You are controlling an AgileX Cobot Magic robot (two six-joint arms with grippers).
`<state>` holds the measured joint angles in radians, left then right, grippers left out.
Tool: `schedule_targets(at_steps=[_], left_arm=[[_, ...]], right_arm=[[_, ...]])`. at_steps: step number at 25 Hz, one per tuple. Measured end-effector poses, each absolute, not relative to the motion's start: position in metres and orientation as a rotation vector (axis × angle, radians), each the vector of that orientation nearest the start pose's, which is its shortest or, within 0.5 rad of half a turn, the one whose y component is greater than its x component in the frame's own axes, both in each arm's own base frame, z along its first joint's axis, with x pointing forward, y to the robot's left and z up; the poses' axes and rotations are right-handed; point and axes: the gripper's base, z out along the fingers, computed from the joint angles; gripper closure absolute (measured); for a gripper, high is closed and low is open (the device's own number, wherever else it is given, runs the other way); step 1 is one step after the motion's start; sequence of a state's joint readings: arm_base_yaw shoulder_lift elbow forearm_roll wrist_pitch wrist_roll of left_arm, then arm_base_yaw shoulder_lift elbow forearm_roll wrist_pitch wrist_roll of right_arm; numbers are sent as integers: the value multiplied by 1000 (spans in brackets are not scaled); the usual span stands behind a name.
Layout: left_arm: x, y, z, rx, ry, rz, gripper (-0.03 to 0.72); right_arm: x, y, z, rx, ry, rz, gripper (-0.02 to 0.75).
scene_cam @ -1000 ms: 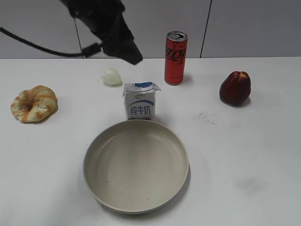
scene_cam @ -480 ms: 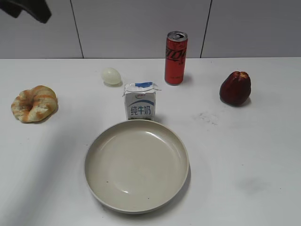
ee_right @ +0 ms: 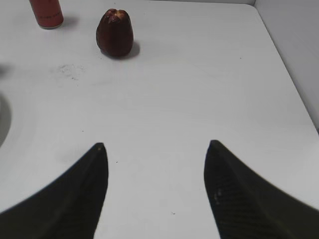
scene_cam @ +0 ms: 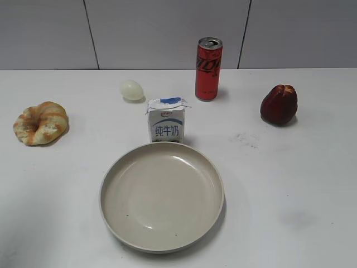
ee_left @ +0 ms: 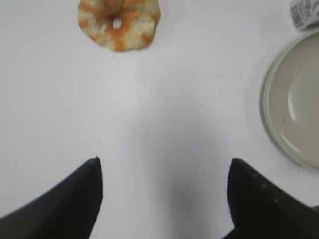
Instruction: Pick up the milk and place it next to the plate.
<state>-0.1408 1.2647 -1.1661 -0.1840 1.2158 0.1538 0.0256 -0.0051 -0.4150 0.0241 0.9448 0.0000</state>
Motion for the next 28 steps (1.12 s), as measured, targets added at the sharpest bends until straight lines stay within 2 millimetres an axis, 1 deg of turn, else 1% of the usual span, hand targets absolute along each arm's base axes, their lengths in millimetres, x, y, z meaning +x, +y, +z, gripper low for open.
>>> schedule_targets(at_steps=[1,3,6,9,13,16,19,22,24,28], left_arm=[[214,-46,337,356,2760,-253,99],[187,-42,325,332,2779,-256,94],[147,-36,312,313,2764,-249,71],[109,-29,298,294,2723,-225,63],[67,-19,280,229,2639,-182,62],[40,-14,274,217,2516,-167,65],[21,-9,276,207,2364,-136,76],[10,-4,276,195,2230,-96,87],[7,-4,273,191,2179,-99,90],[7,-4,272,189,2158,-102,97]], right_arm=[[8,2,263,-24,2008,45,274],[8,2,263,-24,2008,45,274],[8,2,263,-24,2008,45,274],[8,2,263,-24,2008,45,274],[8,2,263,-24,2008,45,274],[8,2,263,-24,2008,45,274],[8,2,263,-24,2008,45,274],[8,2,263,-24,2008,45,274],[8,2,263,-24,2008,45,274],[8,2,263,-24,2008,45,274]])
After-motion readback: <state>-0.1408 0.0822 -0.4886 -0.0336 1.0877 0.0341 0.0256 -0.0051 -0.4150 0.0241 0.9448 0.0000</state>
